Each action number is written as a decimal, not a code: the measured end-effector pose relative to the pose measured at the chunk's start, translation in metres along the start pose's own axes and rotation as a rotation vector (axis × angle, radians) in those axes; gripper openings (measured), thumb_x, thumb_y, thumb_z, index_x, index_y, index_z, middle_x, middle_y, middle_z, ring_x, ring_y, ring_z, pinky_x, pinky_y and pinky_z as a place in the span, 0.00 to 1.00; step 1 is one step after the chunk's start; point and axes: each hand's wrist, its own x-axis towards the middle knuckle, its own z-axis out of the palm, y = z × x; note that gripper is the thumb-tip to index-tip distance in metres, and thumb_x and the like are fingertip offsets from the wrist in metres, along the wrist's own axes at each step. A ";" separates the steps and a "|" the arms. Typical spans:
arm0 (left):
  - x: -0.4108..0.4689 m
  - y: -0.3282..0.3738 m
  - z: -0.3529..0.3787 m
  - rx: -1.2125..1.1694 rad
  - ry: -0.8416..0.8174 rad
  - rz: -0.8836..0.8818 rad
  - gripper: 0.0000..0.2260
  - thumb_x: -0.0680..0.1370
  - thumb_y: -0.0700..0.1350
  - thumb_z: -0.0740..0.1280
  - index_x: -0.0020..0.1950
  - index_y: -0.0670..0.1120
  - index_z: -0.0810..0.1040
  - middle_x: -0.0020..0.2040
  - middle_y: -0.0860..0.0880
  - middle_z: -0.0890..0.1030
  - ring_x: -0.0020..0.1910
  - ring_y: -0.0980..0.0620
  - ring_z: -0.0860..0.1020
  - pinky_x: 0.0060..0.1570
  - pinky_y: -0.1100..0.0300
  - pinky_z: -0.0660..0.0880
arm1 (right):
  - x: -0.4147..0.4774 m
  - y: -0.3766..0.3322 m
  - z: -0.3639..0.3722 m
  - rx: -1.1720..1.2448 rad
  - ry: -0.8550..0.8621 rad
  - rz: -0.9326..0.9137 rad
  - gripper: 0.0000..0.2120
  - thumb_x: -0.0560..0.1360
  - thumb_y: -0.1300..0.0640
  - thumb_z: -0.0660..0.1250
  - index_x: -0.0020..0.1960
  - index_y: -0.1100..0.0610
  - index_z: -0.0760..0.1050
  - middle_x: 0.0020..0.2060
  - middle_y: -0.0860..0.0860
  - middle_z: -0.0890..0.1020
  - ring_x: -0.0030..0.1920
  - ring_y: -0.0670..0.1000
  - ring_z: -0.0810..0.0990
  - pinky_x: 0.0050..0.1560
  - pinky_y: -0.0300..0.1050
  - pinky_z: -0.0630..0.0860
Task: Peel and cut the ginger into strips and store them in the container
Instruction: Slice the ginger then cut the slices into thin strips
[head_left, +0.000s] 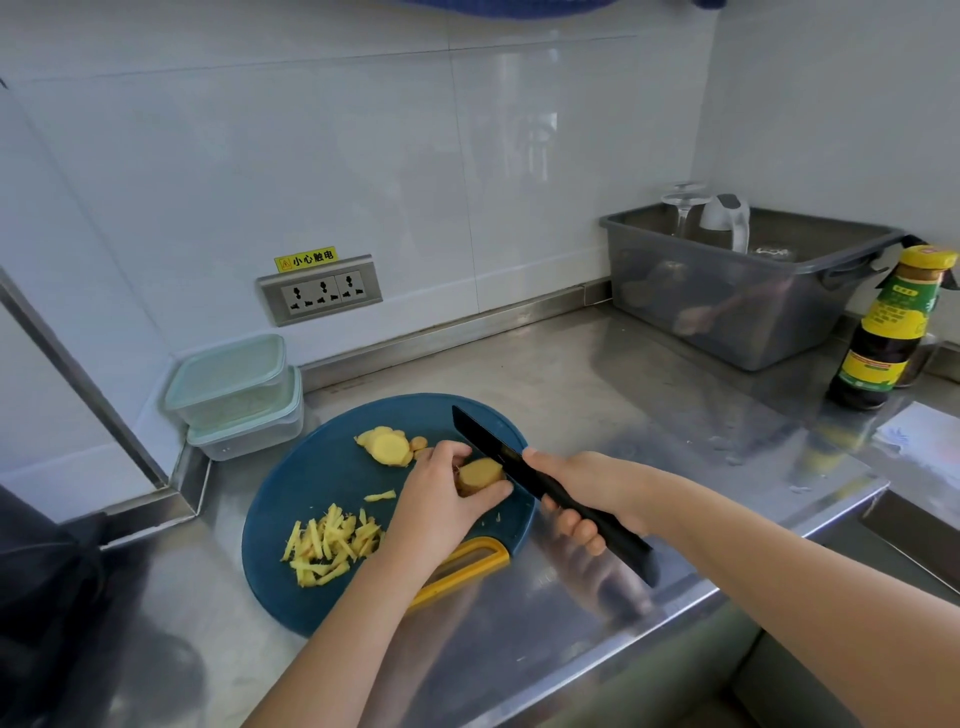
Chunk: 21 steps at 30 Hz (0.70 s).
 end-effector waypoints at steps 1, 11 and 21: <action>-0.002 -0.001 -0.002 -0.032 0.011 -0.003 0.24 0.70 0.55 0.73 0.62 0.50 0.71 0.55 0.54 0.74 0.52 0.58 0.74 0.51 0.64 0.74 | 0.000 0.000 -0.002 0.014 -0.010 0.002 0.25 0.78 0.34 0.56 0.37 0.55 0.65 0.23 0.49 0.66 0.20 0.46 0.62 0.20 0.36 0.62; -0.012 0.006 0.002 -0.056 0.127 0.019 0.13 0.72 0.51 0.73 0.54 0.49 0.79 0.48 0.52 0.77 0.45 0.56 0.76 0.47 0.60 0.77 | -0.006 -0.007 0.010 -0.103 0.045 0.010 0.26 0.79 0.34 0.53 0.35 0.55 0.64 0.22 0.48 0.66 0.20 0.46 0.63 0.20 0.37 0.62; -0.012 0.007 0.001 0.030 0.060 0.064 0.10 0.76 0.53 0.68 0.56 0.53 0.78 0.47 0.53 0.71 0.44 0.57 0.72 0.41 0.71 0.65 | -0.010 -0.010 0.014 -0.167 0.063 0.019 0.26 0.79 0.34 0.52 0.35 0.55 0.64 0.23 0.48 0.66 0.21 0.46 0.63 0.22 0.37 0.63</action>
